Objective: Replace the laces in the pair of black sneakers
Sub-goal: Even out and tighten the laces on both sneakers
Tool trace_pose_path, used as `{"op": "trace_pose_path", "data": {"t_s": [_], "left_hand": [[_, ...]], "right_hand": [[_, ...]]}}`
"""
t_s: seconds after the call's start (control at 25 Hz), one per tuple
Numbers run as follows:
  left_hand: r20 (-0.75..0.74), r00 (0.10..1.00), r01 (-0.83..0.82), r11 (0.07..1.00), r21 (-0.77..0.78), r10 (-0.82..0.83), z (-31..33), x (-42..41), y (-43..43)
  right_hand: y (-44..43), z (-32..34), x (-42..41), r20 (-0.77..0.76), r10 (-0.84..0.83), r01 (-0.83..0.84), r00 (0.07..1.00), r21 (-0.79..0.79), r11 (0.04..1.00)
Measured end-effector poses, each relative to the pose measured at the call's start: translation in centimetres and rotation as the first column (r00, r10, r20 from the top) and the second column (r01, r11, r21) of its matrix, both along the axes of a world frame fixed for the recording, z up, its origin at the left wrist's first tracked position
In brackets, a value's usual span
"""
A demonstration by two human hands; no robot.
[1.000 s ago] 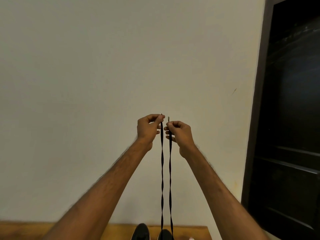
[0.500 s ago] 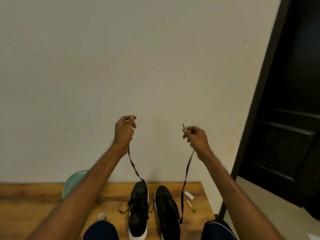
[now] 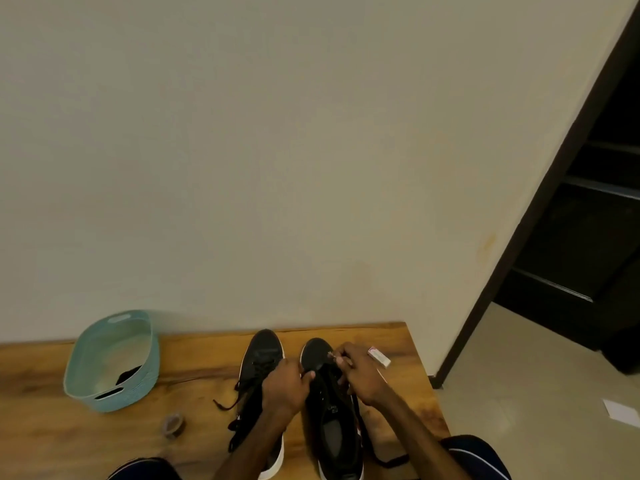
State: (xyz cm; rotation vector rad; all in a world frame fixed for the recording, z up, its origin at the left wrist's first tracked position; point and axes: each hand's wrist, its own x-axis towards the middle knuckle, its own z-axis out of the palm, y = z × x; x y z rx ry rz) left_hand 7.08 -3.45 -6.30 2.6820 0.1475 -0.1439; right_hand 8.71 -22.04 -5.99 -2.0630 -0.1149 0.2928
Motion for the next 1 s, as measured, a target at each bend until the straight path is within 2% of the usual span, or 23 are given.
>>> {"op": "trace_pose_path", "data": {"t_s": [0.12,0.28,0.44,0.76,0.8,0.88,0.96,1.0], "left_hand": [[-0.047,0.999,0.009,0.999,0.040,-0.007,-1.8,1.7,-0.9],[-0.005,1.000,0.026,0.995,0.095,-0.026,-2.7,2.8,-1.1],[0.027,0.999,0.018,0.997,0.068,-0.019,-2.7,2.4,-0.9],[-0.082,0.997,-0.014,0.979,-0.204,-0.003,-2.2,3.0,0.7],[-0.096,0.995,-0.006,0.982,-0.191,-0.013,-1.9,3.2,0.9],[-0.107,0.993,0.032,0.997,-0.069,-0.040,-0.8,3.2,1.1],[-0.053,0.998,0.037,0.998,0.044,-0.034,1.5,2.9,1.2],[-0.001,1.000,0.016,0.999,0.041,-0.016,3.2,2.7,1.4]], "right_hand": [[0.5,-2.0,1.9,0.027,0.094,-0.091,0.995,-0.072,0.993],[1.1,-2.8,2.8,-0.040,0.052,-0.055,0.998,-0.075,0.996],[1.2,-3.0,2.6,-0.091,-0.019,0.013,0.996,-0.066,0.998],[0.9,-2.8,2.9,-0.104,-0.038,0.028,0.994,-0.096,0.995],[0.9,-2.9,3.0,-0.093,-0.042,0.033,0.995,-0.095,0.995],[1.1,-2.7,2.9,-0.074,-0.090,0.085,0.993,-0.072,0.994],[1.4,-1.3,2.4,-0.084,-0.187,0.192,0.979,0.050,0.980],[1.4,-0.1,2.1,-0.091,-0.235,0.247,0.968,0.149,0.958]]}}
